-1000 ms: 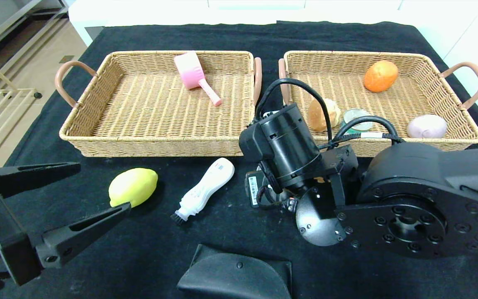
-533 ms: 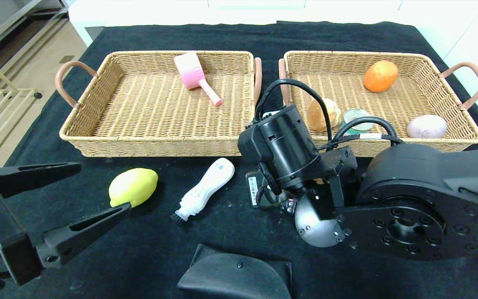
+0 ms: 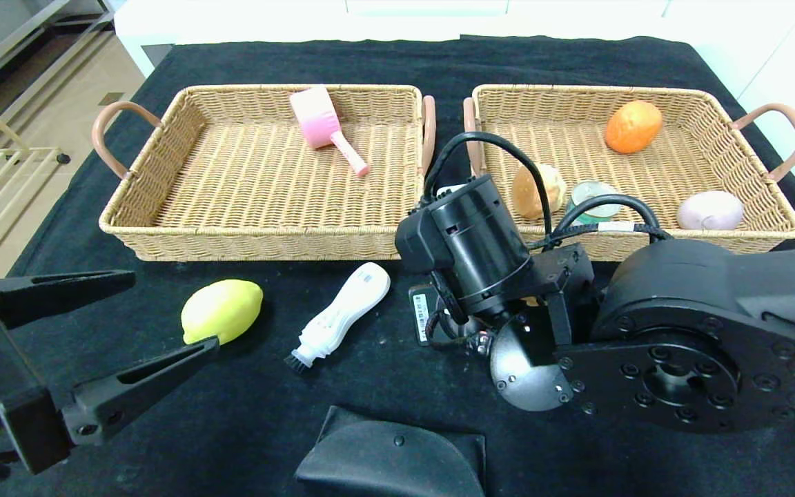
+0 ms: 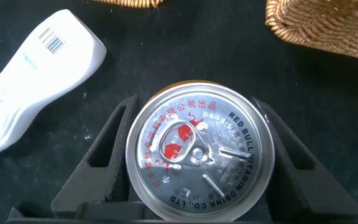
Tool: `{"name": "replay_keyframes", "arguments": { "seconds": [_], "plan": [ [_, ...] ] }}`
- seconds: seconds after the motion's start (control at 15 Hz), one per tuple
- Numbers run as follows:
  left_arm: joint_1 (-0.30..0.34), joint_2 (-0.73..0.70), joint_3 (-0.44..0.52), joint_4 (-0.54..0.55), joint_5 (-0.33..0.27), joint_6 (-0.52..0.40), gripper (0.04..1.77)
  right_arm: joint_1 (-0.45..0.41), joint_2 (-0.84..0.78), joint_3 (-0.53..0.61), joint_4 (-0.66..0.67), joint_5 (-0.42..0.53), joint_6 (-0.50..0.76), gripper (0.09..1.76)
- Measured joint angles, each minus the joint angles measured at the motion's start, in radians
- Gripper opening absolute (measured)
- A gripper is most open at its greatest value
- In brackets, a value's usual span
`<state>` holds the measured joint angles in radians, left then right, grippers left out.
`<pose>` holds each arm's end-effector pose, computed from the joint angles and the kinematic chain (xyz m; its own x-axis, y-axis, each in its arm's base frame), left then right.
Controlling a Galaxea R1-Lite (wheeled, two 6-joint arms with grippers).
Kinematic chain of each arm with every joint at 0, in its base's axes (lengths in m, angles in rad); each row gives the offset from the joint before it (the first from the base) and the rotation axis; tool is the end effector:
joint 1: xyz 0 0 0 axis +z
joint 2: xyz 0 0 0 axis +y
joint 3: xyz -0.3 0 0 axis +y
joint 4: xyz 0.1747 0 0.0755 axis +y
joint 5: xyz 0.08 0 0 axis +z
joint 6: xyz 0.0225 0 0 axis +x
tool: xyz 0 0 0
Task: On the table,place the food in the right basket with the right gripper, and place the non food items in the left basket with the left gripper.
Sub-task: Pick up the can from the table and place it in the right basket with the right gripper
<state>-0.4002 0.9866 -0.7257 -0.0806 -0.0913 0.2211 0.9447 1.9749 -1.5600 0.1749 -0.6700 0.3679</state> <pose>0.1130 -0.0500 0.2598 0.8668 -0.4657 -0.1786 0.4954 0.8454 0.1998 0.2395 0.3074 0.2202 0.8849 0.1640 -0.4360 -0.1933 0.9809 -0.0234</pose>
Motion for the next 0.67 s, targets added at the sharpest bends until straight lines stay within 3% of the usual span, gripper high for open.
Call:
{"name": "replay_keyframes", "arguments": {
  "seconds": [0.67],
  "plan": [
    [0.0, -0.002, -0.001, 0.0, 0.0, -0.001, 1.72, 0.014, -0.099, -0.005, 0.068, 0.001, -0.043, 1.19]
  ]
}}
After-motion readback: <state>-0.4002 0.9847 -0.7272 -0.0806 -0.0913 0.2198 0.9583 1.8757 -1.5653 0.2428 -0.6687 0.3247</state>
